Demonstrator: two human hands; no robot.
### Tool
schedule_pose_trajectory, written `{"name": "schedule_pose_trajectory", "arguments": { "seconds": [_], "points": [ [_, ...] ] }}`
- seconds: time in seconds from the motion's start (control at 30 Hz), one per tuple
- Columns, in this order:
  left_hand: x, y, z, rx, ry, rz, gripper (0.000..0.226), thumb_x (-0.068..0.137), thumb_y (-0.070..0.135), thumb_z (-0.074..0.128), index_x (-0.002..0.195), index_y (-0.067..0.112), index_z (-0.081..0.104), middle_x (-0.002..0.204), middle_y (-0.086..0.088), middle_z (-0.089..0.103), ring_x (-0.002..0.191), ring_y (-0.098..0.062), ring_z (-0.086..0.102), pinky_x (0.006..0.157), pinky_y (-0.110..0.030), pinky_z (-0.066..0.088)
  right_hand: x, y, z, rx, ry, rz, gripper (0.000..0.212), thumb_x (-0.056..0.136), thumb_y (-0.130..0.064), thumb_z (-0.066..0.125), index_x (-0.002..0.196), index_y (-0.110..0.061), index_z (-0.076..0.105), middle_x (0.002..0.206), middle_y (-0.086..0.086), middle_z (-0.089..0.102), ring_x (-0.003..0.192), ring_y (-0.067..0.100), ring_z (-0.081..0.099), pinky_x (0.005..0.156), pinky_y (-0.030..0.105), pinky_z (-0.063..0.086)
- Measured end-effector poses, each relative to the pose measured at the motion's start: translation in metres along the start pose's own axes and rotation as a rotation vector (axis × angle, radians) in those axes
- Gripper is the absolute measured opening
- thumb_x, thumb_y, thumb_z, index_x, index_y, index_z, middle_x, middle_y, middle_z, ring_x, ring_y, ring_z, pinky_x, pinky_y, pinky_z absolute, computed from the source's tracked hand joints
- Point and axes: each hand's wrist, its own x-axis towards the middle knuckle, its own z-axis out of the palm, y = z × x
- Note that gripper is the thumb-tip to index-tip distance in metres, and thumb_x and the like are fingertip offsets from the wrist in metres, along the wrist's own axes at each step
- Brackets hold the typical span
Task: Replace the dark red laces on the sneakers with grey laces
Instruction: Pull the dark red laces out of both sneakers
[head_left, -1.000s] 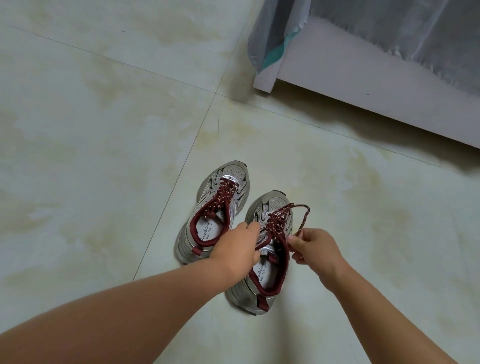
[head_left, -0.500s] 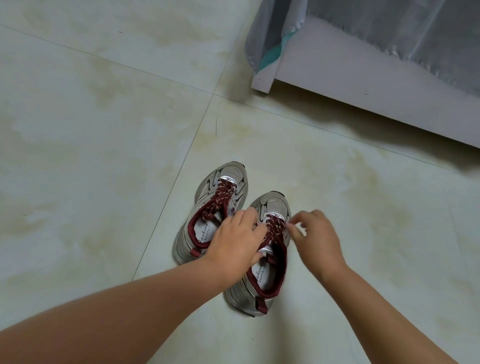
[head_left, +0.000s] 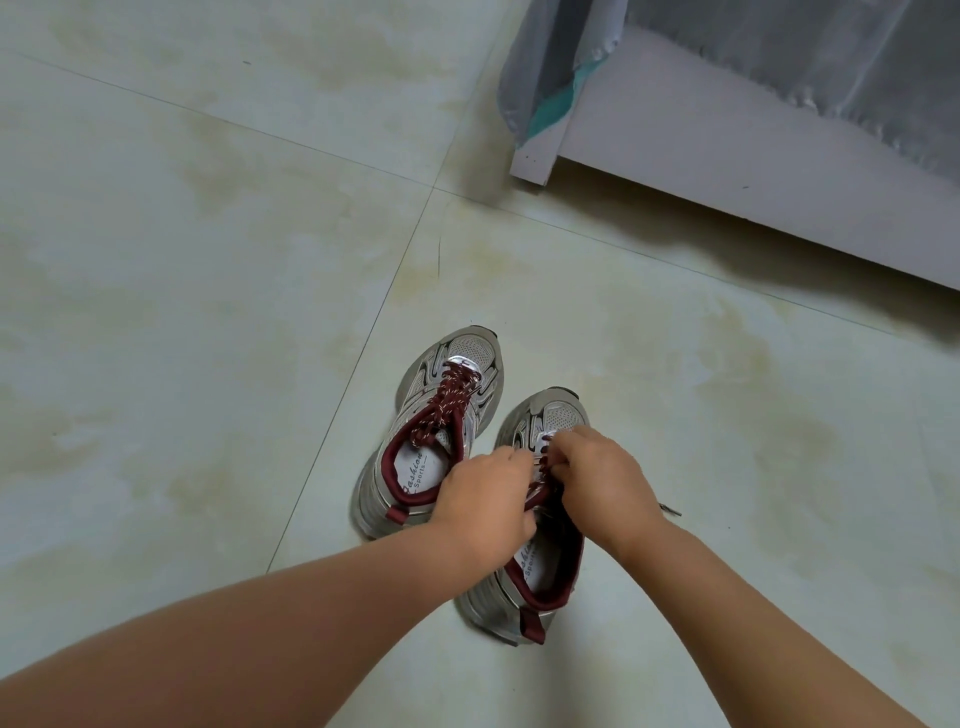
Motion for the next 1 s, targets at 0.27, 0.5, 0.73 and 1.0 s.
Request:
{"name": "schedule_pose_trajectory", "arguments": {
  "seconds": [0.27, 0.5, 0.73, 1.0],
  "points": [
    [0.0, 0.0, -0.003, -0.022, -0.034, -0.014, 0.029, 0.086, 0.025, 0.056, 0.112, 0.015, 0.047, 0.114, -0.004, 0.053, 0.105, -0.025, 0.052, 0.083, -0.034, 0.041, 0.0, 0.007, -0.001, 0.586, -0.039, 0.237, 0.013, 0.086, -0.008, 0.055, 0.078, -0.017, 0.05, 0.067, -0.004, 0.047, 0.069, 0.017, 0.044, 0.063, 0.028, 0.035],
    [-0.001, -0.001, -0.003, -0.051, -0.049, -0.025, 0.029, 0.086, 0.024, 0.054, 0.113, 0.015, 0.048, 0.114, -0.004, 0.053, 0.104, -0.026, 0.053, 0.085, -0.036, 0.043, 0.002, -0.004, 0.0, 0.234, 0.122, 0.126, 0.015, 0.088, -0.021, 0.058, 0.076, -0.012, 0.056, 0.076, 0.003, 0.055, 0.078, 0.024, 0.051, 0.067, 0.032, 0.038],
    [-0.005, -0.003, 0.002, -0.073, -0.056, -0.032, 0.03, 0.087, 0.03, 0.055, 0.112, 0.016, 0.046, 0.112, -0.002, 0.052, 0.102, -0.026, 0.055, 0.084, -0.038, 0.047, -0.003, 0.006, -0.002, 0.53, 0.048, 0.225, 0.016, 0.09, -0.02, 0.056, 0.074, -0.018, 0.052, 0.071, -0.004, 0.052, 0.073, 0.017, 0.048, 0.067, 0.028, 0.036],
    [-0.003, -0.005, 0.004, -0.059, -0.057, -0.019, 0.029, 0.087, 0.03, 0.055, 0.111, 0.016, 0.046, 0.11, -0.002, 0.052, 0.098, -0.025, 0.055, 0.081, -0.039, 0.047, 0.01, 0.002, -0.003, 0.747, 0.251, 0.394, 0.018, 0.091, -0.011, 0.05, 0.074, -0.008, 0.056, 0.07, 0.006, 0.054, 0.072, 0.022, 0.048, 0.069, 0.032, 0.039]
  ]
}}
